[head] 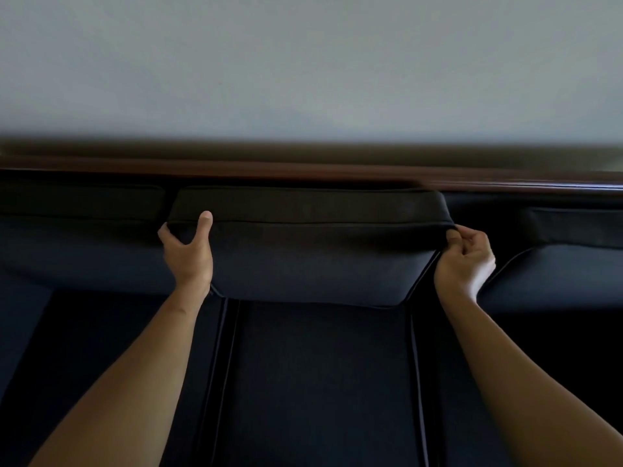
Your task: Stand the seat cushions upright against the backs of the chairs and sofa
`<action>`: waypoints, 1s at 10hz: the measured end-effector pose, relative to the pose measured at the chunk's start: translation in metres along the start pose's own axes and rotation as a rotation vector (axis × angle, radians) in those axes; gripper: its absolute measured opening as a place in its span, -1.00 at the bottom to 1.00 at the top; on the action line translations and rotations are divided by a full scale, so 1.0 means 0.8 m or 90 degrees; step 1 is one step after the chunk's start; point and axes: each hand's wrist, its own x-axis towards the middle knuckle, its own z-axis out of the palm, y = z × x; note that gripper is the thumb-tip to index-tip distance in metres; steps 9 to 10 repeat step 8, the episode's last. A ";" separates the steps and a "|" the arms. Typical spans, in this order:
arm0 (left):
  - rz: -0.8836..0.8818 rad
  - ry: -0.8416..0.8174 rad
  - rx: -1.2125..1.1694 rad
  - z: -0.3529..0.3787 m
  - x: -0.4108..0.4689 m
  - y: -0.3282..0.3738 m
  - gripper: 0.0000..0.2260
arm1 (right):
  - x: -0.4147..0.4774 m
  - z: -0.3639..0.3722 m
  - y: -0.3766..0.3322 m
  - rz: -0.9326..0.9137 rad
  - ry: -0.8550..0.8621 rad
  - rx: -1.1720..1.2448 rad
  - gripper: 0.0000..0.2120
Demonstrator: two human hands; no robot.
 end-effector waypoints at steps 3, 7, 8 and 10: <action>0.039 -0.022 0.015 0.031 -0.037 -0.001 -0.33 | 0.034 -0.030 0.013 0.029 0.010 0.011 -0.86; 0.112 -0.111 0.243 0.022 -0.047 0.015 -0.20 | 0.030 -0.061 -0.004 -0.029 -0.120 -0.074 -0.71; 0.221 -0.124 0.389 0.014 -0.069 0.029 -0.29 | 0.019 -0.075 -0.021 -0.079 -0.193 -0.151 -0.56; 0.221 -0.124 0.389 0.014 -0.069 0.029 -0.29 | 0.019 -0.075 -0.021 -0.079 -0.193 -0.151 -0.56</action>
